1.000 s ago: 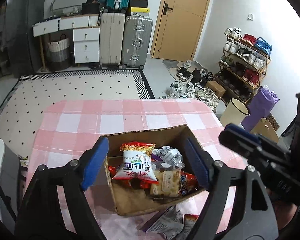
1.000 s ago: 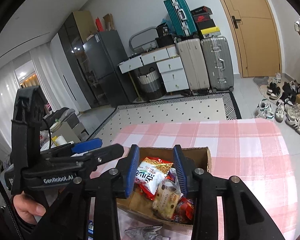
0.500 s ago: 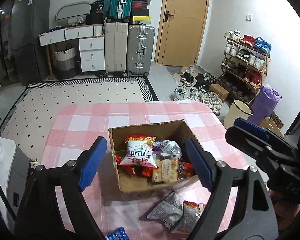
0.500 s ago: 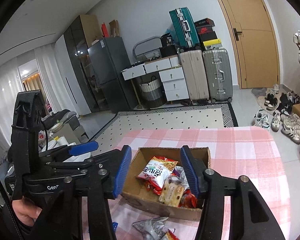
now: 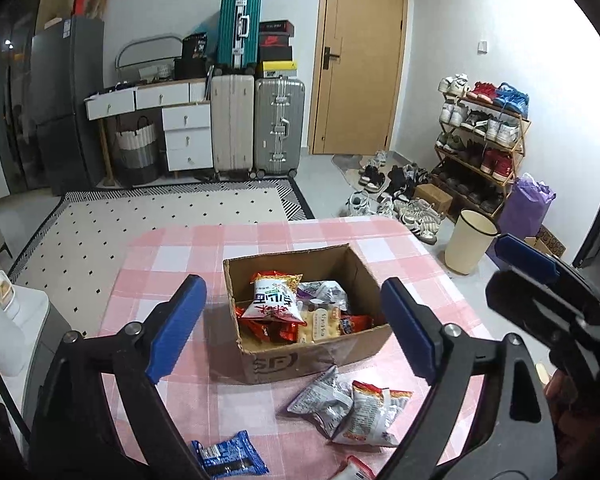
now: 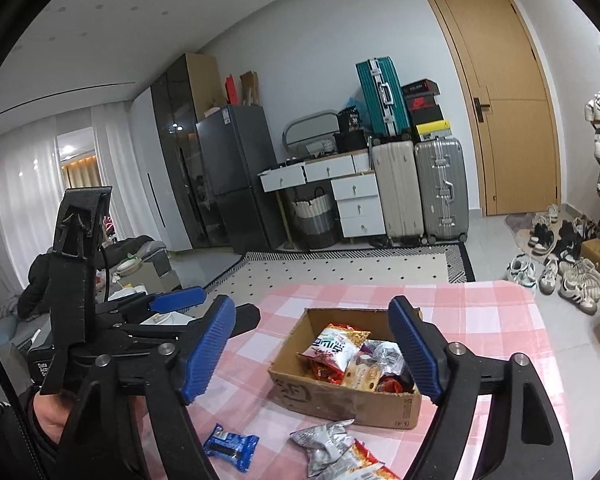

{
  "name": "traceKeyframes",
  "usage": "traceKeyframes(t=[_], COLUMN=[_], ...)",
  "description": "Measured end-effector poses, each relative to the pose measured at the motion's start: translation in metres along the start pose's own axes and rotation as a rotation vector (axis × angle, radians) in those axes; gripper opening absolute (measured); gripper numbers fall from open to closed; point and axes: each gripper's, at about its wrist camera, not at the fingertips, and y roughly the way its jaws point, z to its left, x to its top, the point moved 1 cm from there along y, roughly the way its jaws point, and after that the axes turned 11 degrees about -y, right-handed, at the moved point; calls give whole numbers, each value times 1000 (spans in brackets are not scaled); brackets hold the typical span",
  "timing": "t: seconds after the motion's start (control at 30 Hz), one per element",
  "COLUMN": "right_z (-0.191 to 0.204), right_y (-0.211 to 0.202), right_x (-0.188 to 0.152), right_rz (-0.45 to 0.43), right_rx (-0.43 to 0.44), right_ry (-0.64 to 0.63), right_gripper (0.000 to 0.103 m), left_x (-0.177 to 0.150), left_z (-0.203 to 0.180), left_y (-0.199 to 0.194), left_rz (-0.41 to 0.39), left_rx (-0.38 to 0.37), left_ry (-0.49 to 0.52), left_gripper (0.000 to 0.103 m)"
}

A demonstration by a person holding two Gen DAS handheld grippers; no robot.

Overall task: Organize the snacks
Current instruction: 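Move both open tools back to the remaining snacks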

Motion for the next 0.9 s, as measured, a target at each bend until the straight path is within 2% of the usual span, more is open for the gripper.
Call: traceKeyframes(t=[0.13,0.33,0.43,0.6,0.9], right_z=[13,30,35,36,27], right_y=[-24,-63,-73,-96,-107], right_x=[-4,-18,-26,-43,-82], right_rz=[-17,-63,-54,-51,19], right_rx=[12,16,12,10,4], right_ry=[-15,-15,-13,11,59], right_gripper=[86,92,93,97,100], left_x=[-6,-26,-36,-62,-107], left_z=[-3,-5,-5,-2,14], left_y=[-27,-67,-81,-104,-105], left_rz=[-32,-66,-67,-90,-36], left_rx=[-3,-17,-24,12,29], left_ry=[2,-3,-5,13,-32], left_gripper=[102,102,102,102,102])
